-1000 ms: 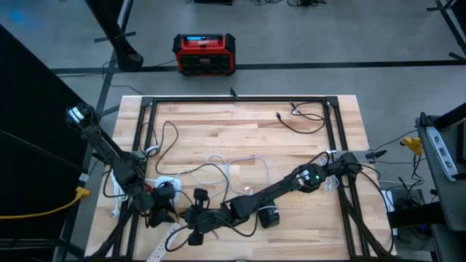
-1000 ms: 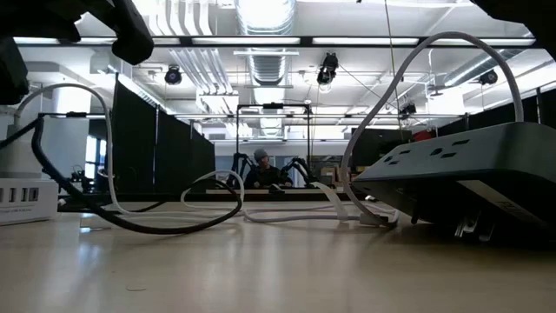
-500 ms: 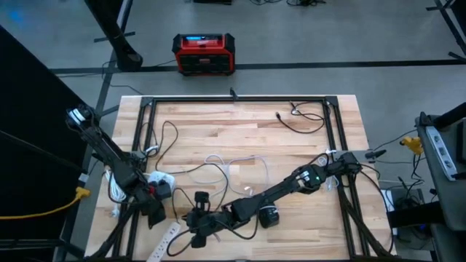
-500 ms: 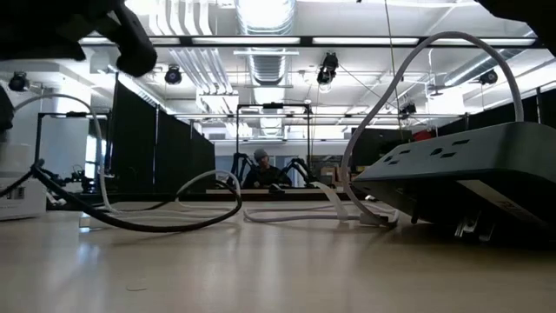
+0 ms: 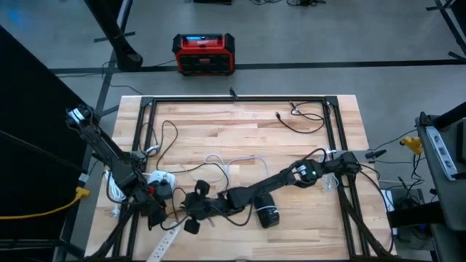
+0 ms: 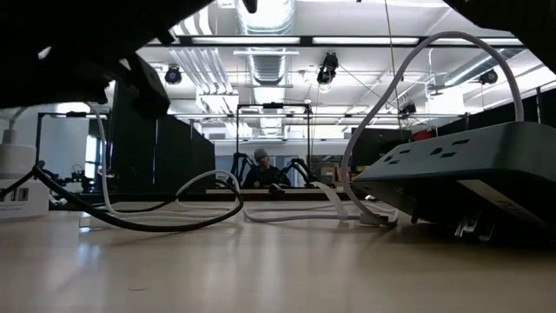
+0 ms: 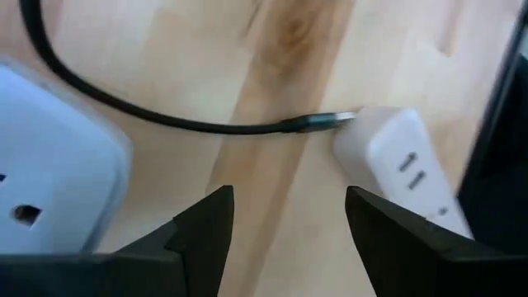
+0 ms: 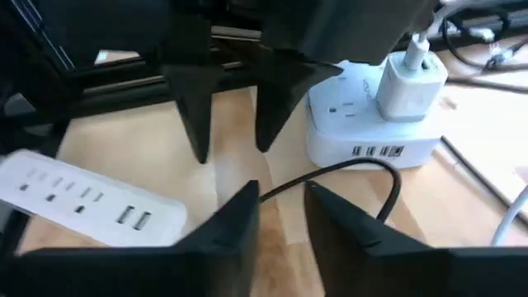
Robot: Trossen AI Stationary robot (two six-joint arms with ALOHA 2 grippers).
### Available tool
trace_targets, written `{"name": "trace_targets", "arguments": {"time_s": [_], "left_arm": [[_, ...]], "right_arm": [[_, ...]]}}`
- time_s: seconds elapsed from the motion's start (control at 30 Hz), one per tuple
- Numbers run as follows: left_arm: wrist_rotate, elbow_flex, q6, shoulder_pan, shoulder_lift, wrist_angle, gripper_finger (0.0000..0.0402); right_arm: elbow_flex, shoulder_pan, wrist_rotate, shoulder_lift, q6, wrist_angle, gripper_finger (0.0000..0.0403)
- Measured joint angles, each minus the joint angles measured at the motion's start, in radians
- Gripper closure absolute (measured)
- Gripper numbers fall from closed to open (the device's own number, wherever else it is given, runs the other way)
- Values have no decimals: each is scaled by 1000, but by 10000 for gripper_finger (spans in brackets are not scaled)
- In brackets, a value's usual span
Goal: Insert USB
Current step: Insert the middle left black charger cable into the bottom white outlet extension
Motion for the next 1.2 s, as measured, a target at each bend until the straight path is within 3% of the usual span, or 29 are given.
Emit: {"name": "trace_targets", "arguments": {"time_s": [0.23,0.4,0.6,0.9,1.2], "left_arm": [[-1,67,99,-3,-1,-21,200],[-3,79,140,-3,-1,-28,212],[-3,72,151,-5,-2,-62,225],[-3,72,158,-5,-2,-63,237],[-4,72,153,-5,-2,-61,245]], "right_arm": [[0,-81,-56,0,-48,-65,234],[1,-142,-106,21,20,-103,213],[1,-148,-215,23,24,-88,242],[-3,-148,-232,23,-8,-89,286],[-10,-147,-340,55,-17,-12,366]]}}
